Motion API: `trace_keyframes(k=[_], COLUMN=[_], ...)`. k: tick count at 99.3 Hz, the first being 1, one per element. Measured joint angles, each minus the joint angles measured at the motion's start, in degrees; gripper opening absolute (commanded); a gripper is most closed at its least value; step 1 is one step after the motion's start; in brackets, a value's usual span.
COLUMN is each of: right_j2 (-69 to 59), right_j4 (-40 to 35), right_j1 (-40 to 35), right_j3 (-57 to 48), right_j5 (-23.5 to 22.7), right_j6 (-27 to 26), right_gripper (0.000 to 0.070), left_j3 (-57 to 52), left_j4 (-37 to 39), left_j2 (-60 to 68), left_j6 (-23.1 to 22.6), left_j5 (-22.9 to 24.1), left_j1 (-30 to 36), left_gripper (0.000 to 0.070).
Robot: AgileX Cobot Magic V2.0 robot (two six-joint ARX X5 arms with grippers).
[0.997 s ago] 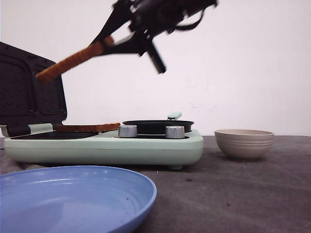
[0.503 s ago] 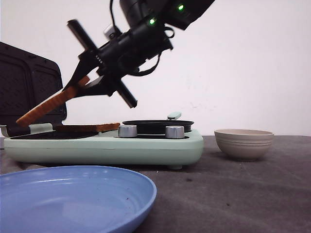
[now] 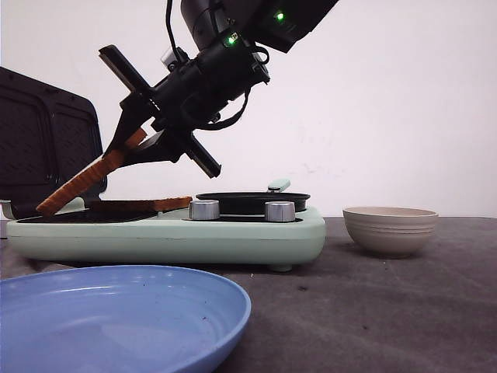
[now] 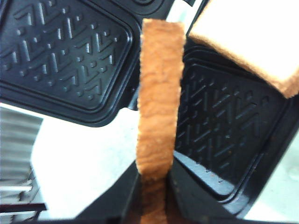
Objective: Make breakfast with bread and shrimp
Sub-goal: 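Carry the bread with the right gripper over the near sandwich plate, then lower the bread onto the near plate and open the right gripper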
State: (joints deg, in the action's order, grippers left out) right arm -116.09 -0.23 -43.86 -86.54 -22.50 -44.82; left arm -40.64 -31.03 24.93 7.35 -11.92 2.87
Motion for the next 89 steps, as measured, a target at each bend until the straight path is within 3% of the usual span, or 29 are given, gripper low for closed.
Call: trace_keyframes(k=[34,80,85,89], right_j2=[0.00,0.00,0.00,0.00], right_j4=[-0.76,-1.53,-1.73,-1.70], right_j1=[-0.35,-1.16,-1.16,-1.16], right_j3=[0.00,0.00,0.00,0.00], right_j5=[0.31,4.26,4.42,4.52], right_j6=[0.04,0.13,0.48,0.77], right_gripper=[0.0000,0.0000,0.0048,0.0140], left_j3=[0.00,0.00,0.00,0.00], left_j4=[0.00,0.00,0.00,0.00], left_j2=[0.00,0.00,0.00,0.00], left_j6=[-0.26,-0.35,-0.35,-0.35], left_j5=[0.00,0.00,0.00,0.00], left_j1=[0.00,0.00,0.00,0.00], left_gripper=[0.0383,0.0383,0.0383,0.0383])
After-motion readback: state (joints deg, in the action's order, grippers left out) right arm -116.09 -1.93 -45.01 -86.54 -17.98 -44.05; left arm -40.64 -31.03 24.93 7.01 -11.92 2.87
